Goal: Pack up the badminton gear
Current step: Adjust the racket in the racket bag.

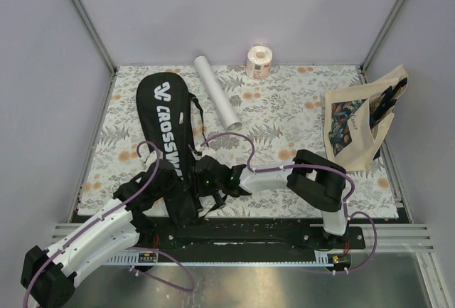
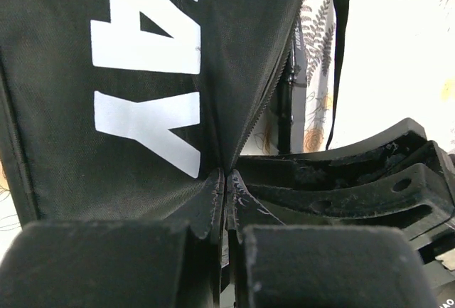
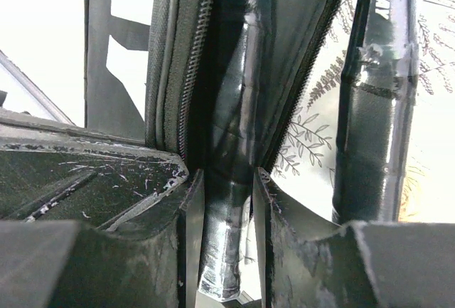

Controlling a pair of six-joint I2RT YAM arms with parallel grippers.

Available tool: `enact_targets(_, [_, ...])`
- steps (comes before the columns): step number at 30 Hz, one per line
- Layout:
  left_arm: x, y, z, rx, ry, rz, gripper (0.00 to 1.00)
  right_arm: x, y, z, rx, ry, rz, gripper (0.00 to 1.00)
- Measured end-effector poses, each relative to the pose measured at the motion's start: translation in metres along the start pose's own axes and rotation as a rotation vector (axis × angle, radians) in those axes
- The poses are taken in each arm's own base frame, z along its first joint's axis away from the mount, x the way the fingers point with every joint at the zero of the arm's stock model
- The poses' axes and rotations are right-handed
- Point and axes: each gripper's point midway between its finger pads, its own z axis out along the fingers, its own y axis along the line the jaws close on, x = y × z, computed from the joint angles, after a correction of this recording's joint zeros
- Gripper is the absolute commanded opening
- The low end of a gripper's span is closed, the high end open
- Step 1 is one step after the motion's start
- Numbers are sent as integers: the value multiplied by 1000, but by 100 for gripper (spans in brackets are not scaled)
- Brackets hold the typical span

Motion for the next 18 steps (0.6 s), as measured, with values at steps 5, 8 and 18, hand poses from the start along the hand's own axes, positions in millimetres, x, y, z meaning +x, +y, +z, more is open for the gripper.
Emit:
enact_targets(5, [-7,3,1,-1,-47,-45,0,-4,5,8,-16,-33,75,7])
enact_targets(8, [-10,6,1,-8,-71,-61,0,-7,9,11,-33,-48,122,23])
enact_targets(18, [-11,11,4,-63,-64,-23,34,-6,8,12,-80,-88,191,19])
